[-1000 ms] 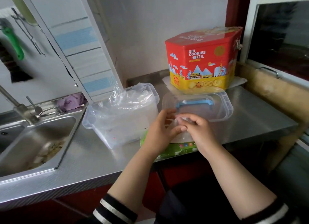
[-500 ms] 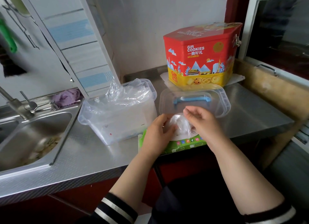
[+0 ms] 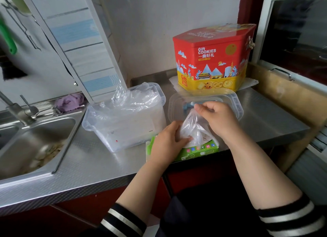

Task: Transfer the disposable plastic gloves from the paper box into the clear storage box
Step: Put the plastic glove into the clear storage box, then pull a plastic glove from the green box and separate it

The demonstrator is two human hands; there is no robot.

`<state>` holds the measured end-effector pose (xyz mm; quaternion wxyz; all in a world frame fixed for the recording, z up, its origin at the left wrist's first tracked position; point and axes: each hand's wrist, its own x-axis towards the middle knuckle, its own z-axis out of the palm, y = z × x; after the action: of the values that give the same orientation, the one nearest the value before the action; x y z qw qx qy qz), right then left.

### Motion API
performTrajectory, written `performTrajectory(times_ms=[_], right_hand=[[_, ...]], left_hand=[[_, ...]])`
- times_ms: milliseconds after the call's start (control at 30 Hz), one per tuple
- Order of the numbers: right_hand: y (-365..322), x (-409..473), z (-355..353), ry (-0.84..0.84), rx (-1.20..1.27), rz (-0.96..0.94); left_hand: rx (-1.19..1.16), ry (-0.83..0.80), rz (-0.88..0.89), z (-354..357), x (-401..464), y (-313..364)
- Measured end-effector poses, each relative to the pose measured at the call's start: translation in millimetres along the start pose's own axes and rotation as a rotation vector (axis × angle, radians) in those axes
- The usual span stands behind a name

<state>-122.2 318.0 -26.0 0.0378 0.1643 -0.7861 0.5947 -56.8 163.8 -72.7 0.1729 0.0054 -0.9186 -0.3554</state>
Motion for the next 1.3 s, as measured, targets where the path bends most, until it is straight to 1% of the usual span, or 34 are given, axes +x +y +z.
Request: performTrajectory(times_ms=[100, 167, 300, 367, 433, 500, 533, 600, 633, 667, 700, 733, 833, 867, 933, 967, 1000, 1067, 1100, 1133, 1167, 1200, 1233, 1267, 1300], right_hand=[[-7, 5, 1, 0.025, -0.003, -0.07], [-11, 8, 1, 0.071, 0.005, -0.109], [-21, 15, -4, 0.153, 0.047, -0.139], [-24, 19, -7, 0.164, 0.048, -0.137], [-25, 22, -8, 0.153, 0.034, -0.115], [-24, 24, -10, 0.137, 0.034, -0.019], [-23, 26, -10, 0.137, 0.074, 0.046], [-23, 27, -12, 0.156, 0.242, 0.146], [-23, 26, -11, 0.18, 0.327, 0.145], [-23, 24, -11, 0.208, 0.333, 0.093], [-23, 19, -10, 0.226, 0.269, -0.001], [-23, 14, -8, 0.206, 0.186, -0.111], [-22, 1, -4, -0.021, -0.079, -0.367], [-18, 0, -4, -0.078, -0.223, -0.424], [-11, 1, -6, -0.121, -0.575, -0.465], [-9, 2, -7, -0.119, -0.695, -0.468], [-8, 3, -8, -0.097, -0.75, -0.482], [-5, 5, -10, 0.027, -0.755, -0.564], [-3, 6, -10, 0.115, -0.748, -0.604], [-2, 7, -10, 0.175, -0.755, -0.62], [-1, 7, -9, 0.166, -0.78, -0.605], [0, 6, -7, 0.093, -0.812, -0.561], [2, 5, -5, -0.03, -0.838, -0.486], [6, 2, -3, -0.14, -0.847, -0.41], [12, 1, -2, -0.202, -0.841, -0.366]], left_hand=[[0.139, -0.005, 0.013, 1, 1, 2], [0.17, -0.021, 0.002, 0, 2, 1], [0.136, -0.022, 0.003, 1, 2, 0], [0.087, -0.016, -0.044, 1, 2, 0], [-0.024, -0.007, -0.08, -1, 4, 0], [-0.128, 0.02, -0.085, -3, 6, -1], [-0.15, 0.028, -0.093, -4, 7, -1], [-0.151, 0.036, -0.116, -5, 10, -1], [-0.134, 0.052, -0.125, -5, 11, -1], [-0.104, 0.073, -0.128, -6, 12, 0], [-0.076, 0.096, -0.121, -6, 13, 2], [-0.053, 0.119, -0.104, -6, 14, 4], [0.019, 0.22, 0.043, -12, 16, 18], [0.033, 0.262, 0.096, -14, 17, 22], [0.012, 0.316, 0.149, -17, 19, 25], [0.0, 0.323, 0.142, -20, 18, 26], [-0.005, 0.323, 0.12, -22, 18, 24], [0.028, 0.337, 0.131, -29, 17, 22], [0.095, 0.366, 0.196, -32, 16, 20], [0.187, 0.4, 0.284, -33, 16, 17], [0.288, 0.426, 0.358, -33, 14, 14], [0.374, 0.424, 0.403, -32, 13, 8], [0.425, 0.387, 0.411, -31, 11, 3], [0.435, 0.3, 0.365, -29, 9, -1], [0.412, 0.193, 0.287, -27, 5, -4]])
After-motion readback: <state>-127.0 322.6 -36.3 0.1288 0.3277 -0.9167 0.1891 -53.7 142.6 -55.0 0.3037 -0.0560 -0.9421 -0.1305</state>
